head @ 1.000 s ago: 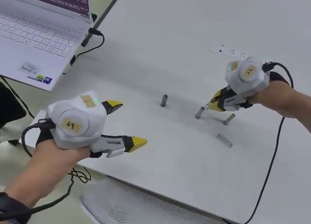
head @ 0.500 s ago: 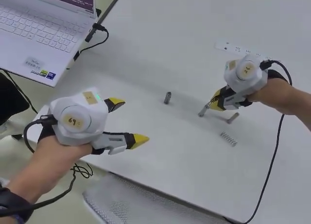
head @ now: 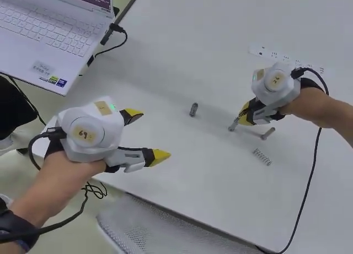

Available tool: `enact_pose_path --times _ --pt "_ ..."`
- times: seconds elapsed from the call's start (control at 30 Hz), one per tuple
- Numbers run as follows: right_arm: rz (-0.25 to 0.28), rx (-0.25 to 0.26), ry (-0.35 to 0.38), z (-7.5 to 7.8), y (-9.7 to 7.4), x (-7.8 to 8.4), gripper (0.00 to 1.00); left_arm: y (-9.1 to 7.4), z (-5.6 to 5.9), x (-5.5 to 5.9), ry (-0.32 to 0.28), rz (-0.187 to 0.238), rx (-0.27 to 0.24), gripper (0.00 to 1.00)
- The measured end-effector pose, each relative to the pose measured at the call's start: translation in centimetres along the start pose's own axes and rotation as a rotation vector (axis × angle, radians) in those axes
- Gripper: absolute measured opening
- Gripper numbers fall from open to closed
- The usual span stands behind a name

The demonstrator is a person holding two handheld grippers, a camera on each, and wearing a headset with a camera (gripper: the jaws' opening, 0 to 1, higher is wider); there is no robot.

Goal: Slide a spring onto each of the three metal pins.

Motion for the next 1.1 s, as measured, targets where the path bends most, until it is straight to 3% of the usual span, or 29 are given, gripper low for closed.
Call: enact_pose_path --times 1.1 --pt "-0.056 -0.042 -0.022 0.2 2.9 0.6 0.09 0.0 -0.2 0.1 -0.016 -0.009 -0.010 0.59"
Point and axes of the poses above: the centre of the closed fingertips' face, and the gripper's own axes: y roughly forward along the fingers, z roughly to its right, x roughly out of its underside, the point moved 7 cm from there along -y, roughly backward along the fingers, and after that the axes turned 2 degrees about x, right-handed, at the moved point
